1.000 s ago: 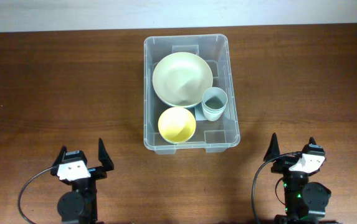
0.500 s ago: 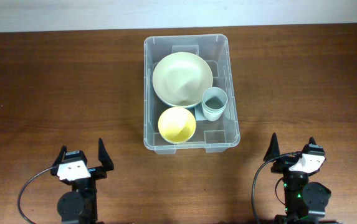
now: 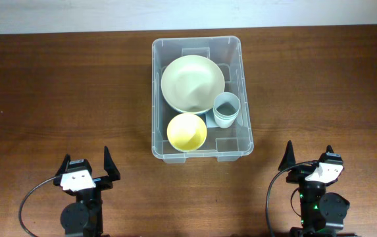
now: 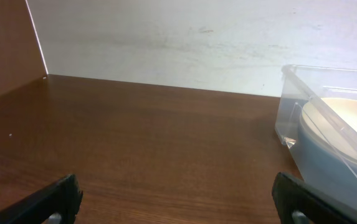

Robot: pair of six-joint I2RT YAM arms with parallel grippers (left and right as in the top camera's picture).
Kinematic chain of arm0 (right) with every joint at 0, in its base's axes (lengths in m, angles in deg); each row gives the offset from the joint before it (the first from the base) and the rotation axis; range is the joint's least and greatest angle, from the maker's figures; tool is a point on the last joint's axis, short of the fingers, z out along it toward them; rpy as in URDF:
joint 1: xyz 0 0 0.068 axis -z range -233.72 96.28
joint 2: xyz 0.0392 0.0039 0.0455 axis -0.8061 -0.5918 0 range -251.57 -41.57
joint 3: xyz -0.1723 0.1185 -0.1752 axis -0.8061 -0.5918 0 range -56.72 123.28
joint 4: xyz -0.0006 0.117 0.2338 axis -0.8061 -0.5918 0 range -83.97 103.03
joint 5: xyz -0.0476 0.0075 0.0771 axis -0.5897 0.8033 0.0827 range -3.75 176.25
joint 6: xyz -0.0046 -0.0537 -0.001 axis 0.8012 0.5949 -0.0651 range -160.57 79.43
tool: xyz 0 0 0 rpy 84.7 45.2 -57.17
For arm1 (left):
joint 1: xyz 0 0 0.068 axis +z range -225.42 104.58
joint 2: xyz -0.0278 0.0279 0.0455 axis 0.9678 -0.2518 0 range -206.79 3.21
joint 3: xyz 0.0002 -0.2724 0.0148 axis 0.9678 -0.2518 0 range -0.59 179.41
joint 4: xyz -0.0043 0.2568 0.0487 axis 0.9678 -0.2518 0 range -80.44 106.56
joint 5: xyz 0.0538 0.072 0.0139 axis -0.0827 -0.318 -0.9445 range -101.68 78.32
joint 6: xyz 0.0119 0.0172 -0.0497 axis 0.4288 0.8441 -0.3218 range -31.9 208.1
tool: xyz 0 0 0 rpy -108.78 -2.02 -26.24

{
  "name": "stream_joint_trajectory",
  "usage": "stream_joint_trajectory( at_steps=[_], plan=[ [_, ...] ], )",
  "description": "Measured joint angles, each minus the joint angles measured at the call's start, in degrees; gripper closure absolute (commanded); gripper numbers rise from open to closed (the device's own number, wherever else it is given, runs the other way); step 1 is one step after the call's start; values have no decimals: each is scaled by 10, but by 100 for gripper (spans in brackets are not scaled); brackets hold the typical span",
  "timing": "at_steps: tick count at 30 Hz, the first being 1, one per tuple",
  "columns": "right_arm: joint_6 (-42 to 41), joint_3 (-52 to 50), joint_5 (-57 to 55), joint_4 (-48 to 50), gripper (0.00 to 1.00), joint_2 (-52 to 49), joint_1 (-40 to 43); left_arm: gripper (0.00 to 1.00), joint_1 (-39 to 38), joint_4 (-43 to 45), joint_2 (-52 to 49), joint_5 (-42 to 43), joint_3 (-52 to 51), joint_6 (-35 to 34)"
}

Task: Pack container

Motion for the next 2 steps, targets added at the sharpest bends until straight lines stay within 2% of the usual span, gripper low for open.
stream_joint_trajectory(
  at_steps=[2],
  plan=[
    [0, 0, 0, 0, 1, 0, 0, 0, 0, 0, 0, 0, 0, 0]
  ],
)
